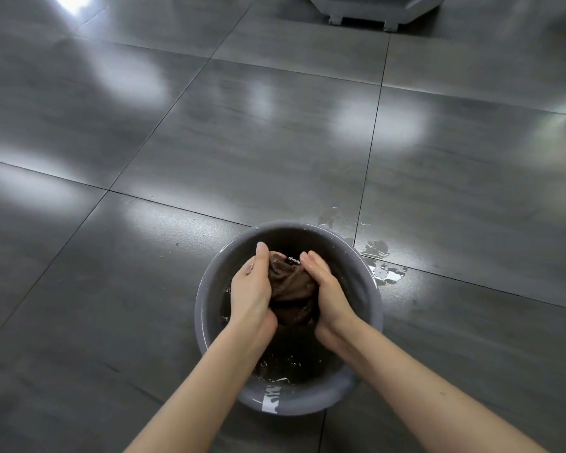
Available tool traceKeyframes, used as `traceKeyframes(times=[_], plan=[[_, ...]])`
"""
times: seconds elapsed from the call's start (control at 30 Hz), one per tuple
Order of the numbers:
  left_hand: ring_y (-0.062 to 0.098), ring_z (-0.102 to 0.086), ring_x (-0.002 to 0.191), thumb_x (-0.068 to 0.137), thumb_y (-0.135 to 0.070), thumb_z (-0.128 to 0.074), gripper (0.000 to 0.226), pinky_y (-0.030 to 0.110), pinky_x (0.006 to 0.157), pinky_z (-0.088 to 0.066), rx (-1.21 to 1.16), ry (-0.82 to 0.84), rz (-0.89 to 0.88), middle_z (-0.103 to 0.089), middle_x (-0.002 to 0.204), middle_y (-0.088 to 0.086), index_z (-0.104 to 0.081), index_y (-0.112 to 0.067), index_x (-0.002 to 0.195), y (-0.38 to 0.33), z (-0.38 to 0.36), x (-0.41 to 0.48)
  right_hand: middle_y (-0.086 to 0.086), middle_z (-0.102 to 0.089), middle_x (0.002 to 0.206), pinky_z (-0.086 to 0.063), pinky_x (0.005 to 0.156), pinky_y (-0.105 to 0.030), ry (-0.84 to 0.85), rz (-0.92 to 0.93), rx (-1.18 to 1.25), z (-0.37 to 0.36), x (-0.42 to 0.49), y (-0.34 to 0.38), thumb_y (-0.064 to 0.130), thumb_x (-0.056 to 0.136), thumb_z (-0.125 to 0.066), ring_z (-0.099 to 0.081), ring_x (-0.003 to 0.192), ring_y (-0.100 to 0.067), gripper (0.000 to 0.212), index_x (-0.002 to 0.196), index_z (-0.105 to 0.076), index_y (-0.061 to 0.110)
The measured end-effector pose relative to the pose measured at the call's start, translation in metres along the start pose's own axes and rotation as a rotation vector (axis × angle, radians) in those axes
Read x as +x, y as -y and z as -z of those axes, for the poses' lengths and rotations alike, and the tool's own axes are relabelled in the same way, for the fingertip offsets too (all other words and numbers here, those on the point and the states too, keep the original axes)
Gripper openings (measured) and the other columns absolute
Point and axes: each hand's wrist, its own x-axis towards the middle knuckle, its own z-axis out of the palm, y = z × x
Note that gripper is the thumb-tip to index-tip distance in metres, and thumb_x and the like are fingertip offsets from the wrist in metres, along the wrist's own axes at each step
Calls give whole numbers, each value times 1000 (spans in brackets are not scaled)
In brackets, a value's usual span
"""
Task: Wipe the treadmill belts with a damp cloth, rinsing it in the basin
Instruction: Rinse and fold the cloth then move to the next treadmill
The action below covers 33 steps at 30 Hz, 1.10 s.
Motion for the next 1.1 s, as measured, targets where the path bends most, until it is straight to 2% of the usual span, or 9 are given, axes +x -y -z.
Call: traceKeyframes(times=[0.07,0.1,0.17,0.3,0.4,0.53,0.7,0.97,1.1], plan=[[22,-64,72,94,-43,-52,40,40,79,-54,35,4,-55,-66,66,6,-65,-13,70,-1,0,-4,-1,-72,95,-54,78,-36,41,-142,22,1,-4,6,54,91,-47,-68,89,-20,38,105,-69,27],[23,-65,74,93,-48,-51,43,38,79,-54,56,11,-85,-67,69,7,-65,-13,70,0,2,-5,0,-73,94,-53,80,-39,35,-164,18,1,-4,7,60,90,-42,-68,89,-21,40,101,-67,31],[27,-68,83,86,-60,-49,48,40,81,-55,87,42,-150,-70,78,11,-66,-17,72,2,3,-9,2,-70,104,-52,83,-41,18,-137,-18,-2,-2,8,62,92,-36,-66,96,-19,41,110,-59,34],[16,-63,73,86,-54,-50,45,32,73,-53,78,-24,-308,-67,74,5,-63,-12,77,9,-3,-21,2,-69,103,-47,94,-41,-133,256,-476,-19,-6,-9,57,95,-31,-63,100,-16,46,105,-62,24],[10,-62,66,93,-45,-50,43,19,62,-48,92,-124,-337,-67,68,1,-65,-8,78,9,-3,-23,5,-66,87,-48,81,-43,-241,550,-732,-21,-17,-19,50,97,-32,-62,85,-15,37,91,-56,22],[10,-58,59,94,-41,-52,43,21,57,-48,74,-78,-309,-60,58,-1,-59,-10,66,8,1,-23,4,-59,72,-45,69,-46,-223,725,-792,-19,-19,-23,56,89,-28,-57,71,-17,43,78,-49,20],[9,-53,53,94,-39,-52,44,22,54,-46,45,-34,-277,-54,53,-1,-54,-11,60,8,-2,-23,1,-56,64,-43,63,-47,-215,812,-801,-17,-15,-23,51,89,-27,-52,63,-19,44,71,-49,17],[5,-39,42,99,-35,-46,54,18,45,-38,115,-102,-280,-40,40,-8,-41,-15,49,9,-2,-20,10,-42,55,-41,59,-45,-205,813,-830,-15,-8,-22,44,87,-22,-44,57,-18,33,61,-35,30],[9,-39,48,99,-34,-46,50,27,50,-38,150,-126,-257,-40,45,-4,-40,-13,54,13,0,-15,12,-40,55,-39,58,-43,-160,812,-901,-12,-5,-23,45,87,-19,-41,56,-15,32,60,-33,32]])
